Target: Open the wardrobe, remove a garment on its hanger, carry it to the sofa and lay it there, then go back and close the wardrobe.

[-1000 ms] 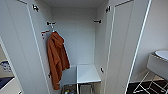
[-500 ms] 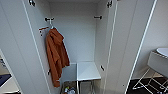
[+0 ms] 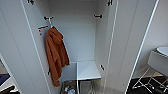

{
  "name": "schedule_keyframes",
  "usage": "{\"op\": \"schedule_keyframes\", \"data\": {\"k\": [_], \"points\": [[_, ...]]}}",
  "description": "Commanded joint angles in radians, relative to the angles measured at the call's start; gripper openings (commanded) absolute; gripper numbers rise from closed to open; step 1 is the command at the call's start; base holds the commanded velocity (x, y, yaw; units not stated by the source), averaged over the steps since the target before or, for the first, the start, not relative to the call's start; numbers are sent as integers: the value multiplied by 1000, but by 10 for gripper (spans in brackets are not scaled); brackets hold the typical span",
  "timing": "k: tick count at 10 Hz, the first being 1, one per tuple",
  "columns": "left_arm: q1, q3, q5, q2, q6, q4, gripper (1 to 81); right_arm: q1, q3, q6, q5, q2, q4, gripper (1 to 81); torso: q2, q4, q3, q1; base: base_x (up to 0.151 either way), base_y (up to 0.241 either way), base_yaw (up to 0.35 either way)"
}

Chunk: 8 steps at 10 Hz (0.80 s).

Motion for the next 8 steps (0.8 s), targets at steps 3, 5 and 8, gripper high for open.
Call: {"op": "schedule_keyframes", "data": {"k": [3,5,8], "points": [[-112,9,91,165,1,-4,811,206,366,7,-29,17,177,811,0,0,0,0,0,0,0],[-86,10,91,245,1,0,811,177,567,-1,-18,21,176,811,1,0,-1,0,0,0,0],[-42,0,86,352,4,11,811,85,698,-15,-13,36,162,811,1,0,-1,1,0,0,0]]}}
